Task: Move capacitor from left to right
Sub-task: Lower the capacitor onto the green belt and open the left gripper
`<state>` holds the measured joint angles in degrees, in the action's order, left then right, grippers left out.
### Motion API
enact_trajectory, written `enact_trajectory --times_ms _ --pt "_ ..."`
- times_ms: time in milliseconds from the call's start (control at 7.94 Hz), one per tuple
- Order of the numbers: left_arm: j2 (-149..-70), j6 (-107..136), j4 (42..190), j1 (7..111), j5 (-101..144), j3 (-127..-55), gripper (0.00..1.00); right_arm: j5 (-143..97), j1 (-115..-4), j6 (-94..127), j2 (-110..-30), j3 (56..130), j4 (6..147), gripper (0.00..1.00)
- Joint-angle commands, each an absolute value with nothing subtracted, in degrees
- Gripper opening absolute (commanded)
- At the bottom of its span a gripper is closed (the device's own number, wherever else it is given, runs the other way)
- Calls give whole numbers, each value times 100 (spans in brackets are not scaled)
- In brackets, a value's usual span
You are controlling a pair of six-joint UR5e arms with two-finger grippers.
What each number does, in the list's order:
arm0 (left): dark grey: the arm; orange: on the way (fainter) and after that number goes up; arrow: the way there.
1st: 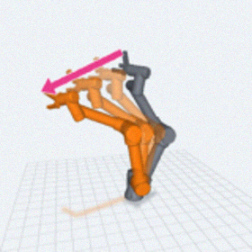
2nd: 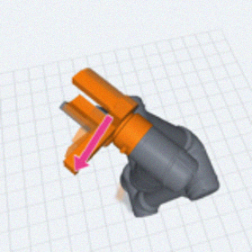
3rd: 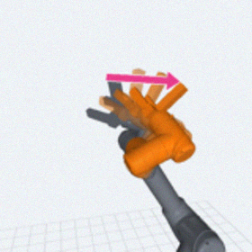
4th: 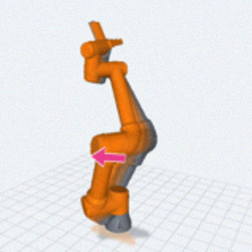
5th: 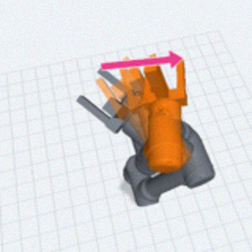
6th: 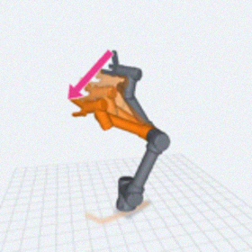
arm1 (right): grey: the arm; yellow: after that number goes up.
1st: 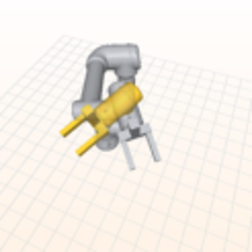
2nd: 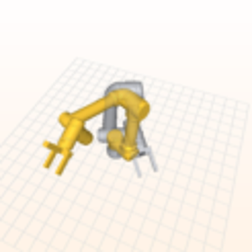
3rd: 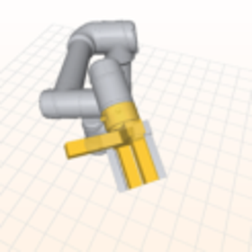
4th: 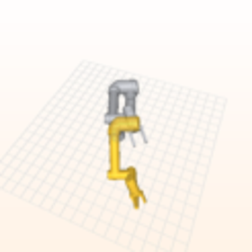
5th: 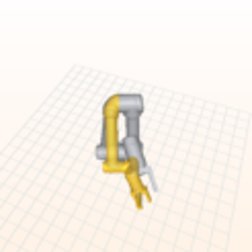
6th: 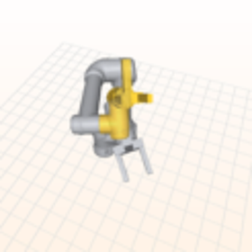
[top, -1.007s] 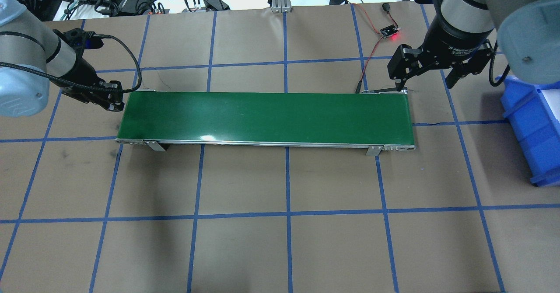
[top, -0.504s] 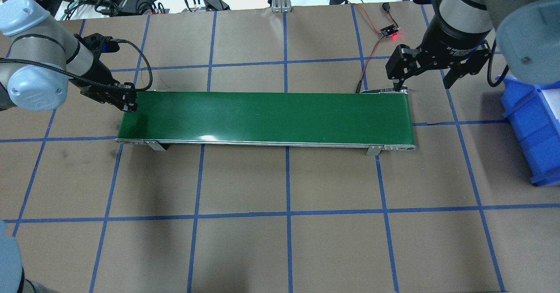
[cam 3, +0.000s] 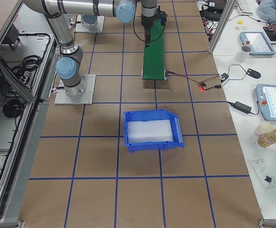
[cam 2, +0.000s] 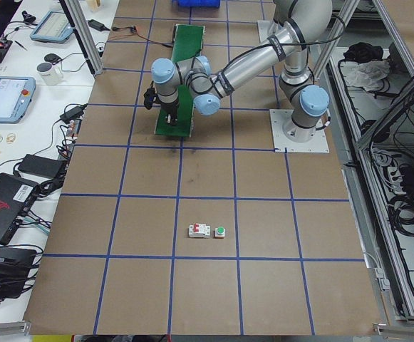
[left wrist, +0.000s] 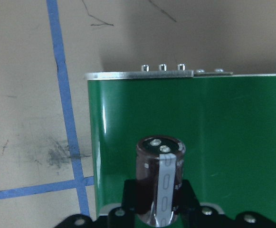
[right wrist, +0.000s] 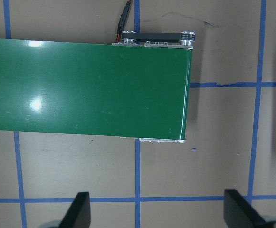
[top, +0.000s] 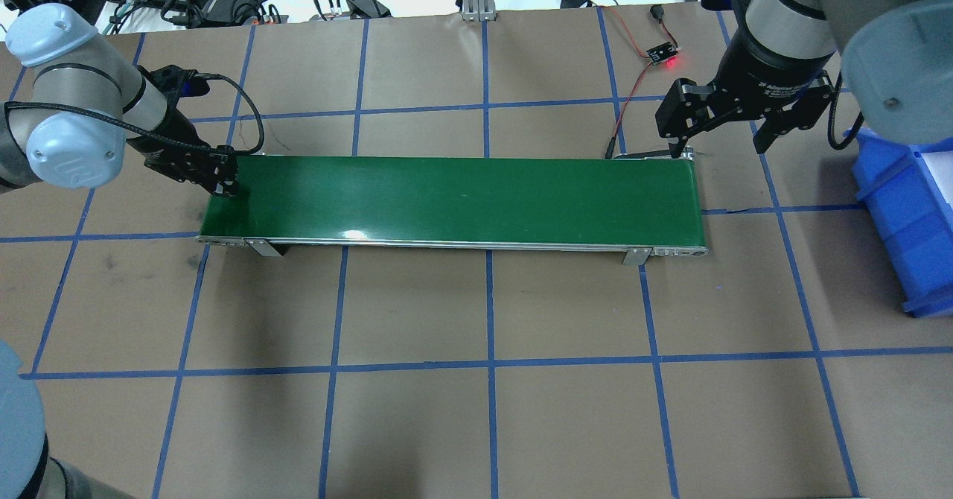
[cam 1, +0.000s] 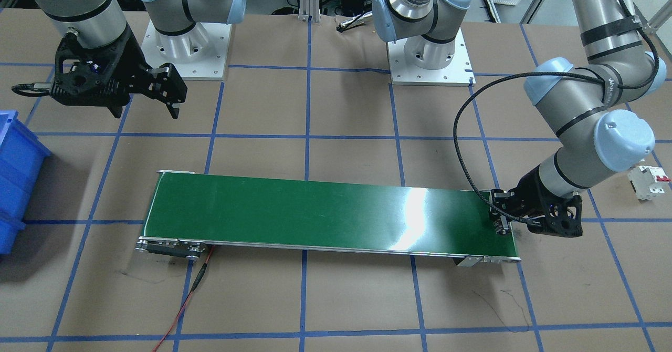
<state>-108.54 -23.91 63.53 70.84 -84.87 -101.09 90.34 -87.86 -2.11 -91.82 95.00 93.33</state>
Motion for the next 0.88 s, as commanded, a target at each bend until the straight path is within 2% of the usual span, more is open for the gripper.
enact_trajectory --times_ms 0,378,756 --pt "-10855 -1934 6442 7084 -8481 -10107 100 8992 -8789 -202 -9185 9501 9369 100" --pt "-10277 -1541 7080 7207 -8622 -10099 100 9009 -8789 -220 -9176 9492 9334 100" --pt "-9066 -1134 8563 7269 -8744 -10064 100 9053 -8789 -220 -9176 9501 9325 100"
